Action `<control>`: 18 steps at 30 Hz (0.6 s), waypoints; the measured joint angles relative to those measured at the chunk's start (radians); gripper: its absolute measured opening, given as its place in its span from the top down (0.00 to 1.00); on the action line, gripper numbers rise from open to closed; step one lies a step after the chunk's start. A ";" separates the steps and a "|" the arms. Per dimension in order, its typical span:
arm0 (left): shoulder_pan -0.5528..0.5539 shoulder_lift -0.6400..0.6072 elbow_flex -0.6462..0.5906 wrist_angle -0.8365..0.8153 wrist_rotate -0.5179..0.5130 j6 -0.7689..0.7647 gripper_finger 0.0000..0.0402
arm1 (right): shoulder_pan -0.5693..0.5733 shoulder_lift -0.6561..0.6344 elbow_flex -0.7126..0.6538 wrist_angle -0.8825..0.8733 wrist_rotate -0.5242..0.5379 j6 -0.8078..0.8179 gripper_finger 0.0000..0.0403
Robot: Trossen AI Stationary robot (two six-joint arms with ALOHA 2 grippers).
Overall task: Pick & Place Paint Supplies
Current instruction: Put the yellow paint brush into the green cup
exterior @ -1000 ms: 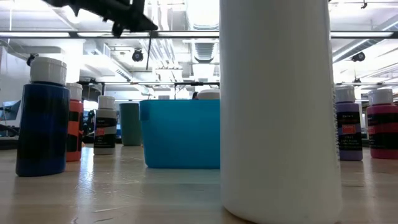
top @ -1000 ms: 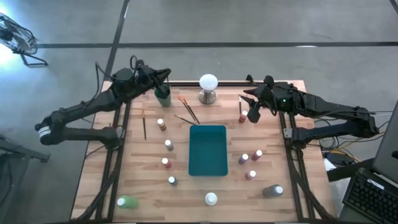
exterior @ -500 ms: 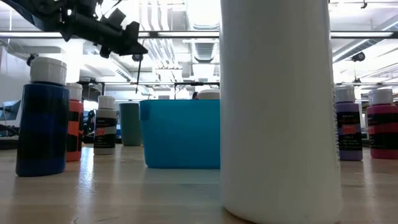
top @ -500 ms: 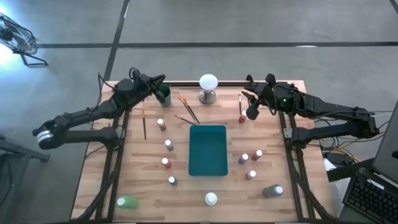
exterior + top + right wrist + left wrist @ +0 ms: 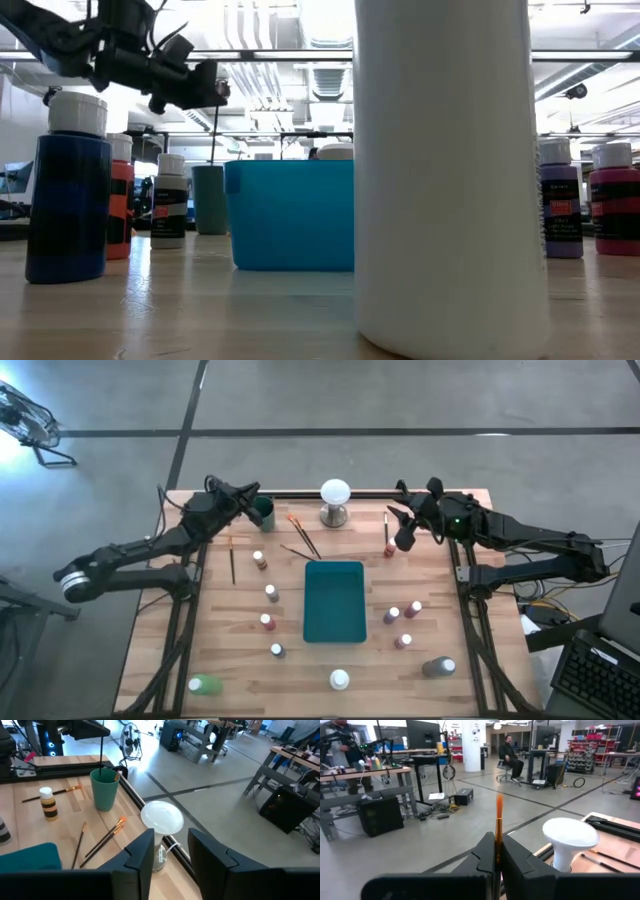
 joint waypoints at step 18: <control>0.018 0.216 -0.049 0.190 -0.036 -0.010 0.97 | 0.000 0.022 -0.001 0.035 0.004 -0.003 0.60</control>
